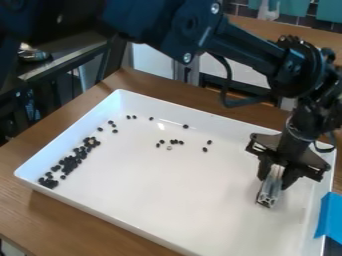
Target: Sweep into pile
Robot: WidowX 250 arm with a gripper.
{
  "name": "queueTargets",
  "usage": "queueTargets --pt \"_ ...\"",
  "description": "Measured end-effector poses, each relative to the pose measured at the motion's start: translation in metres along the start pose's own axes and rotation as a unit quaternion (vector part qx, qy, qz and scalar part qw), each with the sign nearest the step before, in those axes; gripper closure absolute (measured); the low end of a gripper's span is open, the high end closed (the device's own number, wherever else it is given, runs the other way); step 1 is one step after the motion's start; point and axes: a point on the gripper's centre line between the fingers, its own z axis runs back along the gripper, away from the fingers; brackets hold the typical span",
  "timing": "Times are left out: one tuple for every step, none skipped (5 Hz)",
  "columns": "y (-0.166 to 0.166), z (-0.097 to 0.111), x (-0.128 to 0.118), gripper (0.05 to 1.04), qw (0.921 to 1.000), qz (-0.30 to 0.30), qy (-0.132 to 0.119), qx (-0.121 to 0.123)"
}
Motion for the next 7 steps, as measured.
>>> queueTargets --pt "-0.002 -0.002 -0.001 0.698 0.9998 -0.015 -0.007 -0.008" --pt "-0.003 -0.003 0.000 0.698 0.9996 -0.024 -0.012 -0.013" --pt "-0.004 -0.003 -0.001 0.698 0.9994 -0.028 -0.012 -0.017" --pt "0.007 -0.007 0.001 0.698 0.9995 -0.010 0.006 -0.028" --pt "0.033 -0.014 0.004 0.698 0.9982 0.006 0.041 -0.044" --pt "0.057 -0.020 0.005 0.698 0.9961 0.017 0.062 -0.060" --pt "0.094 -0.026 0.004 0.698 0.9946 0.035 0.073 -0.065"
